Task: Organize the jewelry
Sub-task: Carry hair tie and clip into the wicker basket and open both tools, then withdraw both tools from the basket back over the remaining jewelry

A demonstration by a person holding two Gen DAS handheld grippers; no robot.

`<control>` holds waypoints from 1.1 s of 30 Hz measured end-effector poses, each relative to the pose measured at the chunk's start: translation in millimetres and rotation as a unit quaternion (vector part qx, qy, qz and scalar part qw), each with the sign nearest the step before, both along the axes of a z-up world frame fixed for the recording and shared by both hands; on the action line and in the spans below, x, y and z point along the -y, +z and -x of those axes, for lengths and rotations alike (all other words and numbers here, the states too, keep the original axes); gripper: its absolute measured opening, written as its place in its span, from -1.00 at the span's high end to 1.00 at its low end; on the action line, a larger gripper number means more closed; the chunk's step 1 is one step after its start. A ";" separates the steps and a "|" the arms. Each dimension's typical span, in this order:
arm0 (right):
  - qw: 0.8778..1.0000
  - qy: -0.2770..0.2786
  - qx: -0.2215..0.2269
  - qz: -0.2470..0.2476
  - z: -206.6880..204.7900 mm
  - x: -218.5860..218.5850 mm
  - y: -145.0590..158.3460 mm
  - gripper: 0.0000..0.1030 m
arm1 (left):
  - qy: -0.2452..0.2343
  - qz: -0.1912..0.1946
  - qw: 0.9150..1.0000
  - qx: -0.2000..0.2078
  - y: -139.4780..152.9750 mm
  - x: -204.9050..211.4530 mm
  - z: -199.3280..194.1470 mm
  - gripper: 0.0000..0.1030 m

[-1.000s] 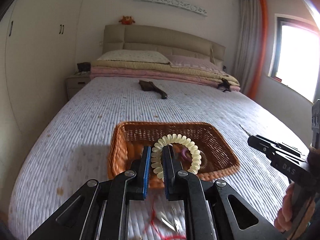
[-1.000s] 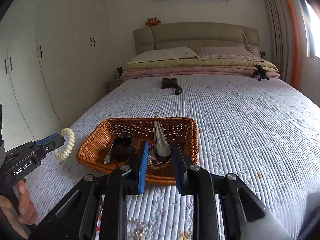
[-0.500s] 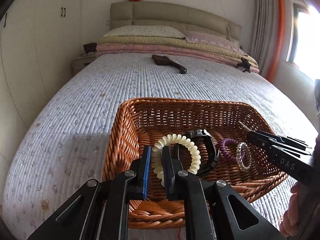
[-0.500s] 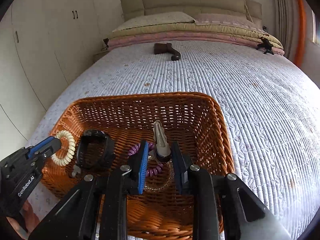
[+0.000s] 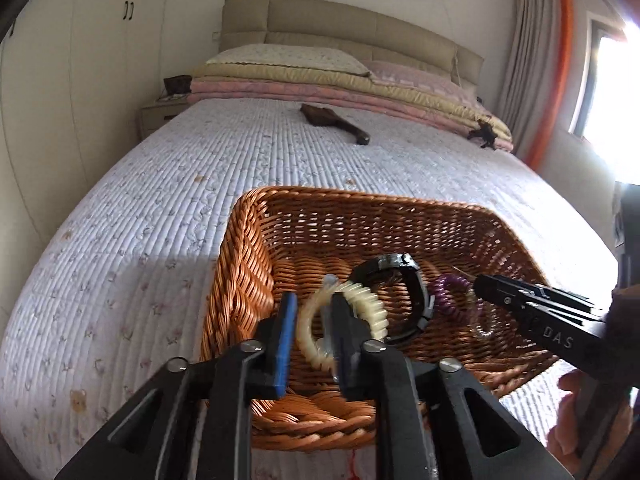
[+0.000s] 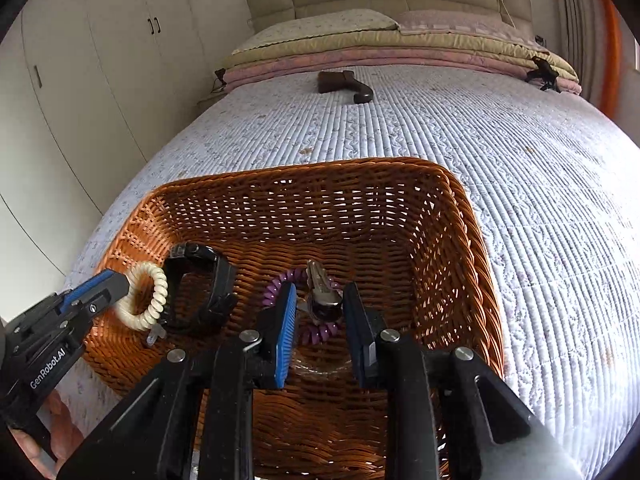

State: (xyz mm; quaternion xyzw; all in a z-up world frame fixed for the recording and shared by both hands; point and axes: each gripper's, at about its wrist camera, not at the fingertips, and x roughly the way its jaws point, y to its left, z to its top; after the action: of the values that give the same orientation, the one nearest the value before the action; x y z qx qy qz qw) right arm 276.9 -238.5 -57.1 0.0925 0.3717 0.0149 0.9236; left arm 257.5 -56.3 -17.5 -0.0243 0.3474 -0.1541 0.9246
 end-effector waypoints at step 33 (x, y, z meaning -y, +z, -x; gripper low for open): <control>0.999 0.014 0.044 0.029 175.4 -24.7 -15.5 0.46 | -0.057 0.071 0.996 0.017 -10.4 -80.2 166.9 0.14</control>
State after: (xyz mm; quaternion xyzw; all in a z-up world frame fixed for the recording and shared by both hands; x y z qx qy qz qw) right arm 101.5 -213.8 -72.6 0.0602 0.3323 0.0210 0.9410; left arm 90.6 23.9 -28.0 -0.0678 0.3209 -0.2317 0.9158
